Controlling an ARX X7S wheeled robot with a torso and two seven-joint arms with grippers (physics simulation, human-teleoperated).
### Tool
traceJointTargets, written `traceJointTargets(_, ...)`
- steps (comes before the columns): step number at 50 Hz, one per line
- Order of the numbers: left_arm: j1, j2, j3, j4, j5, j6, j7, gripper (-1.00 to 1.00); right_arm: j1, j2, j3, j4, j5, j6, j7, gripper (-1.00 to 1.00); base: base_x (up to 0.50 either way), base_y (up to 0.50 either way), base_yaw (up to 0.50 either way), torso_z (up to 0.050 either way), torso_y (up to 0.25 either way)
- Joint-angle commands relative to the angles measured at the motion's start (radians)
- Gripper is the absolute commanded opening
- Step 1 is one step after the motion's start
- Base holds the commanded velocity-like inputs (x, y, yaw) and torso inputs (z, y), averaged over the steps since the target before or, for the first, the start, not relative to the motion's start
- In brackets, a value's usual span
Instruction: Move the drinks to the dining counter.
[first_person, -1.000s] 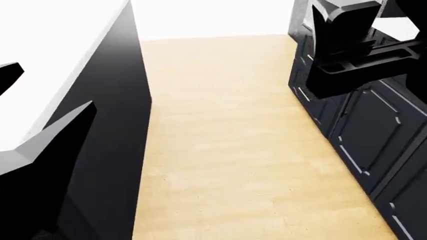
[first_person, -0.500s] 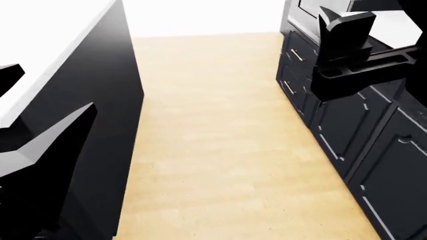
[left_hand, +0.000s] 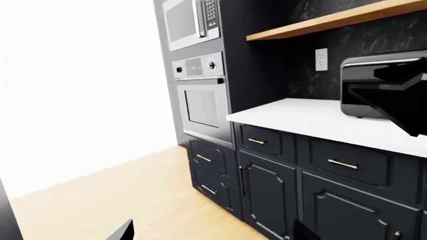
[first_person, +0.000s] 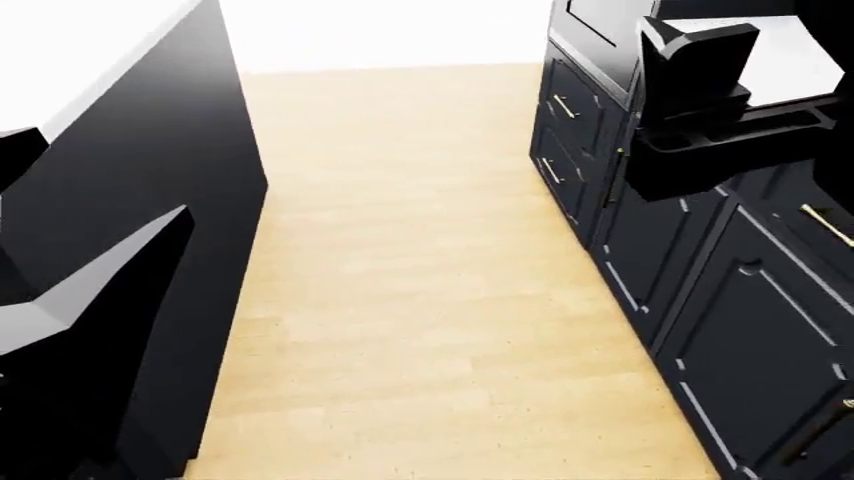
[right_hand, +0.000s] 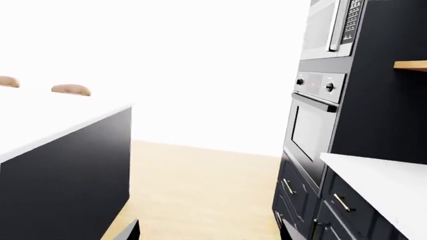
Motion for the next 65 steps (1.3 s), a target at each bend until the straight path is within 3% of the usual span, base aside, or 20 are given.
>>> traceJointTargets(1,-0.001,0.002,0.006,0.002,0.003,-0.001,-0.001,1.00,-0.008,0.003,-0.003,0.001,0.001,-0.007,0.001,1.00,0.49,-0.10,0.00,0.000,0.000)
traceJointTargets(9,-0.001,0.004,0.003,0.001,0.002,-0.004,-0.003,1.00,0.009,0.014,-0.034,0.013,-0.010,0.032,0.040,1.00,0.47,-0.11,0.00,0.000,0.000)
traceJointTargets(17,0.002,0.006,0.001,-0.002,0.003,-0.010,-0.003,1.00,0.050,0.007,-0.069,0.023,0.008,0.081,0.075,1.00,-0.02,-0.17,-0.30,0.000,0.000)
traceJointTargets(65,-0.044,0.019,0.034,0.004,0.000,0.033,0.013,1.00,0.052,0.070,-0.066,0.014,0.038,0.055,0.077,1.00,-0.07,-0.21,-0.50,0.000,0.000)
